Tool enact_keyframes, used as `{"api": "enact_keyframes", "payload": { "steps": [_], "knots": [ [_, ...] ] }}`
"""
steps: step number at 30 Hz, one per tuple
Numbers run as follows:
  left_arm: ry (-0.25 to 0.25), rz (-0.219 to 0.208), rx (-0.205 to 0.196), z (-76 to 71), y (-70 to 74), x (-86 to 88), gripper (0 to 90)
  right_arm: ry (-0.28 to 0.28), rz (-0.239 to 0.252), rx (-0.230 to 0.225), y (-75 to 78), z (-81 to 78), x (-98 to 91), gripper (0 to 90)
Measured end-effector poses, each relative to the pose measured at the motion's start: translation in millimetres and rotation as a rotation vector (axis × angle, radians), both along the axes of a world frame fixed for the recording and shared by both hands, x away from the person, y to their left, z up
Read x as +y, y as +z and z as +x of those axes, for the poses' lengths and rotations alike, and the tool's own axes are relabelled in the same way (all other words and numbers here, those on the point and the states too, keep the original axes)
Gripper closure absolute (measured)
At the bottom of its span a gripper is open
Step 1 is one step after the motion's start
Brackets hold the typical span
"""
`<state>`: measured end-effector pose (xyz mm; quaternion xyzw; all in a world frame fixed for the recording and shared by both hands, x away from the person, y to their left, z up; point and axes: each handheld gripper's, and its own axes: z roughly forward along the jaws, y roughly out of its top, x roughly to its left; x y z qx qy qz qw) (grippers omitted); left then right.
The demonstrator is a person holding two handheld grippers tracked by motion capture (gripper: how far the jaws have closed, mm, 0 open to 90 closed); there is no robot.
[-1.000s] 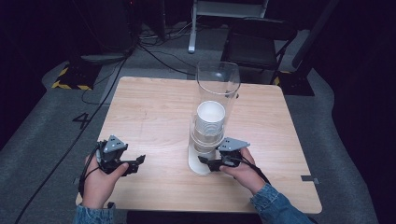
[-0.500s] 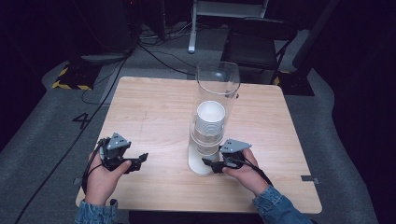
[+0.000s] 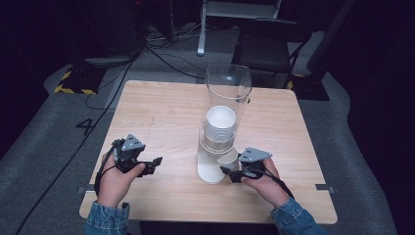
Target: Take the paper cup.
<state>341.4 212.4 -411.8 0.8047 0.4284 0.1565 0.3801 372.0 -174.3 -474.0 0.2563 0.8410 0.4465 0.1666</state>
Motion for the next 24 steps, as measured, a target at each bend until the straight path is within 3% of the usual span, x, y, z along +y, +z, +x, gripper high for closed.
{"api": "enact_keyframes", "payload": {
  "steps": [10, 16, 19, 24],
  "knots": [
    [-0.025, 0.005, 0.001, 9.8, -1.1, -8.4, 22.2, -0.075, 0.009, -0.009, 7.6, 0.5, -25.4, 31.9],
    [-0.030, 0.006, 0.008, 9.8, -1.4, -8.7, 22.1, -0.119, 0.054, -0.026, 19.6, 3.2, -40.1, 31.8],
    [-0.026, 0.005, 0.003, 9.1, -1.1, -8.0, 22.1, -0.151, 0.120, -0.010, 29.0, 6.8, -52.1, 31.8],
    [-0.026, 0.005, 0.005, 8.0, -1.5, -7.5, 22.1, -0.193, 0.158, -0.035, 38.5, 11.7, -66.8, 31.5]
  ]
}}
